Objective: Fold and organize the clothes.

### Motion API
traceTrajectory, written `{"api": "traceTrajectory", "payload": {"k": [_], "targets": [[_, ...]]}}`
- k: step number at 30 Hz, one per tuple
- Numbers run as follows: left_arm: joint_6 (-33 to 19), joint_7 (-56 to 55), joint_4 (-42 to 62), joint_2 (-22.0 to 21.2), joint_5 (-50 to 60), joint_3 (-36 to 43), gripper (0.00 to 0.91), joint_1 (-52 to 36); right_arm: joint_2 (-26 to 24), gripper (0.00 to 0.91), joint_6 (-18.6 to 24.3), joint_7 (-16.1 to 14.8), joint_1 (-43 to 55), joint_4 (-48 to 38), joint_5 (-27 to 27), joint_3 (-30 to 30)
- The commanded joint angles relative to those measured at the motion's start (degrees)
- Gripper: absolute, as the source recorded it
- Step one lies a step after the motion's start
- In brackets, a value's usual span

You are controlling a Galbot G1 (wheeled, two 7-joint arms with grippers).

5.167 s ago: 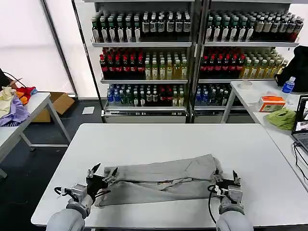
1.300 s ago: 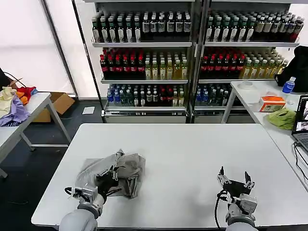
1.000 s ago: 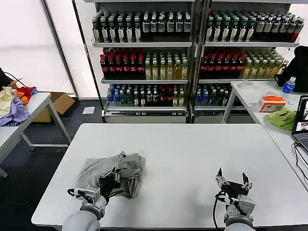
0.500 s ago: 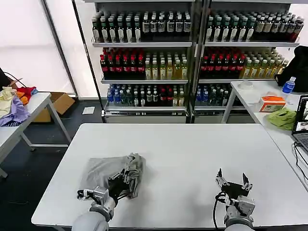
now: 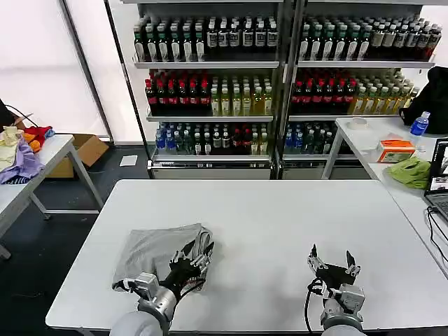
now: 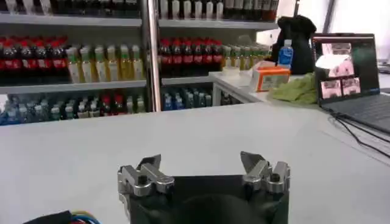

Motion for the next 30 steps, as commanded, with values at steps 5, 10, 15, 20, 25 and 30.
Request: {"api": "traceTrajectory", "payload": {"k": [5, 10, 15, 20, 25, 30], "targets": [[0.8, -4.6, -2.1, 10.5, -1.9, -20.4, 0.907, 2.6, -2.6, 0.907, -0.7, -0.6, 3.6, -1.1, 0.3, -4.0], [0.8, -0.2, 0.7, 10.9, 4.7, -23.2, 0.907, 6.2, -2.7, 0.907, -0.8, -0.6, 5.2, -2.0, 0.5, -5.8], [1.0, 0.2, 2.0, 8.8, 6.4, -21.6, 0.907, 6.4, -2.6, 0.907, -0.9, -0.6, 5.8, -2.2, 0.5, -6.7], [0.8, 1.1, 3.2, 6.3, 8.5, -19.7, 0.907, 7.0, -2.6, 0.907, -0.4, -0.6, 5.1, -2.2, 0.6, -6.9], [0.8, 1.0, 3.7, 6.3, 7.9, -19.7, 0.907, 6.7, -2.5, 0.907, -0.5, -0.6, 4.6, -1.6, 0.5, -7.0], [0.8, 1.6, 0.1, 6.9, 6.6, -19.8, 0.907, 7.5, -2.4, 0.907, -0.6, -0.5, 4.2, -1.6, 0.3, -6.9]]}}
